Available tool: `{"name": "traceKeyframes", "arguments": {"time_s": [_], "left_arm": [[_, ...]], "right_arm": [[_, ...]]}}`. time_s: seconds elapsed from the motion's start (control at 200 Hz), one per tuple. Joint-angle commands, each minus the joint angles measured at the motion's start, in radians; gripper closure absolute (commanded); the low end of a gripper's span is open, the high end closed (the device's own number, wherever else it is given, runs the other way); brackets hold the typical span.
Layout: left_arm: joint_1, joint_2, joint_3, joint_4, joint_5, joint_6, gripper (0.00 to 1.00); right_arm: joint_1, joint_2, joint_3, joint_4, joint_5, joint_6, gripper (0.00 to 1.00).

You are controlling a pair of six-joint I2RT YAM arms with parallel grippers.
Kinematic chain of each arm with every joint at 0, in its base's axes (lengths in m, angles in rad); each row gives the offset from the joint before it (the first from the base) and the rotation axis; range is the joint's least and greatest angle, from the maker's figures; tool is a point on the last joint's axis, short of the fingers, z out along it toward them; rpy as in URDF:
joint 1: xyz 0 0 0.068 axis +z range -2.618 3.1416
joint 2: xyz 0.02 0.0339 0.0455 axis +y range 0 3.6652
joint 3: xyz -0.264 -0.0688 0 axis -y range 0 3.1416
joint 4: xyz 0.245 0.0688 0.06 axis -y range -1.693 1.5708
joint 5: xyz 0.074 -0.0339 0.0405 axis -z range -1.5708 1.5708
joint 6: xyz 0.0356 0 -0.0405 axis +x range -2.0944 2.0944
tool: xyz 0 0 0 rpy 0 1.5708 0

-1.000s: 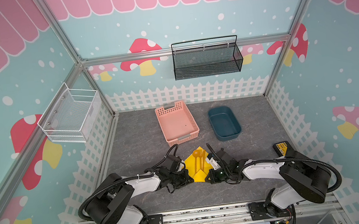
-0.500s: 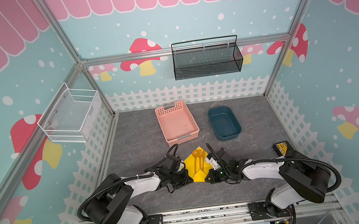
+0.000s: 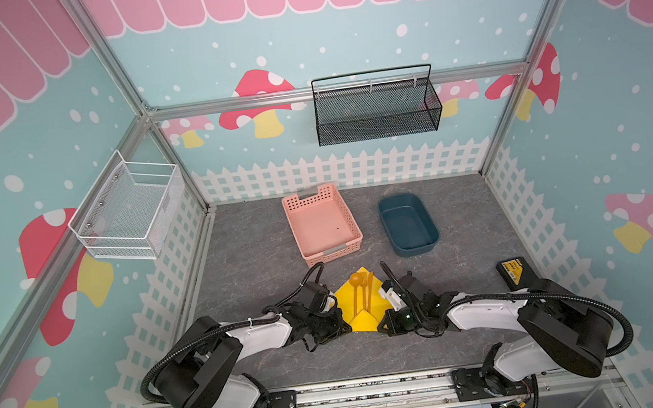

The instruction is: Place the utensils on the paper napkin and roll it up

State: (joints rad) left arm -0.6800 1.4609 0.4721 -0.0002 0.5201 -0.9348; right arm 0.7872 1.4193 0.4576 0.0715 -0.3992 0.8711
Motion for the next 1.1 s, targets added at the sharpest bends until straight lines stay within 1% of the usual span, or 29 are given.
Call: {"name": "traceKeyframes", "arguments": {"time_s": [0.0,0.235,0.405,0.555,0.655,0.745,0.906,1.096], "left_arm": [[0.010,0.019,-0.021,-0.103,-0.072,0.005,0.98],[0.012,0.021,-0.015,-0.101,-0.064,0.008,0.98],[0.013,0.022,-0.012,-0.101,-0.060,0.008,0.98],[0.013,0.025,-0.010,-0.099,-0.059,0.009,0.98],[0.013,0.027,-0.007,-0.098,-0.060,0.009,0.98],[0.013,0.027,-0.008,-0.097,-0.059,0.008,0.98],[0.012,0.024,-0.006,-0.097,-0.058,0.007,0.98],[0.013,0.021,-0.007,-0.100,-0.058,0.007,0.98]], "right_arm": [[-0.015,0.003,-0.053,-0.164,0.080,-0.004,1.00],[-0.029,-0.057,-0.045,-0.208,0.086,-0.009,1.00],[-0.031,-0.113,-0.003,-0.195,0.031,-0.017,1.00],[-0.031,-0.138,0.027,-0.130,-0.057,-0.029,1.00],[-0.031,-0.122,0.033,-0.065,-0.122,-0.023,1.00],[-0.031,-0.093,0.048,-0.039,-0.140,-0.018,1.00],[-0.033,-0.033,0.079,-0.033,-0.118,-0.017,0.99],[-0.041,0.030,0.076,-0.033,-0.085,-0.012,0.99]]}}
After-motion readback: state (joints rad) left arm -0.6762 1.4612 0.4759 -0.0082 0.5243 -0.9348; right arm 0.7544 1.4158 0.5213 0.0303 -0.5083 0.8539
